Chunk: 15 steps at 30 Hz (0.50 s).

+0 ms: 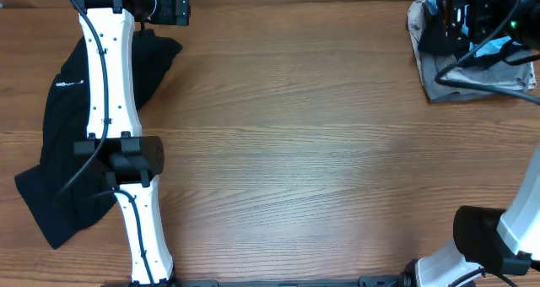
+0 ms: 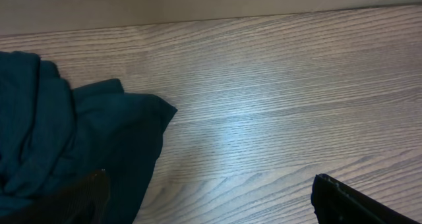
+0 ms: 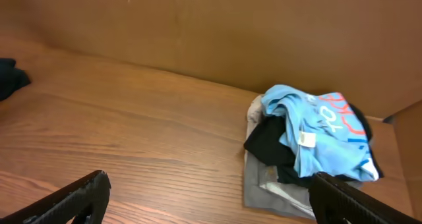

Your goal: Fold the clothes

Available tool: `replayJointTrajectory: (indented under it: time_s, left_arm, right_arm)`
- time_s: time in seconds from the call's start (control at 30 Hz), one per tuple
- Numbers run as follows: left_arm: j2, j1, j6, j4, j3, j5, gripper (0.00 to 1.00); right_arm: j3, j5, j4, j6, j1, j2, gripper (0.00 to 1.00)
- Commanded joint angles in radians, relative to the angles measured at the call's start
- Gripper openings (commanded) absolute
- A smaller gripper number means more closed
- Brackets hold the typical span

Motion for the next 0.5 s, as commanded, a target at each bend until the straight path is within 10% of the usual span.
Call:
replayJointTrajectory:
  time_s: [0.0,0.47]
  left_arm:
    - [0.003,-0.002,-0.008,0.0,0.021,0.013,1.0]
    - [0.003,-0.002,-0.008,0.0,0.021,0.013,1.0]
  right_arm:
    - [0.0,-0.016,-0.002,0.005,-0.003,0.004,1.0]
    - [-0.089,-0.09,-0.008,0.185,0.037,-0.16,1.0]
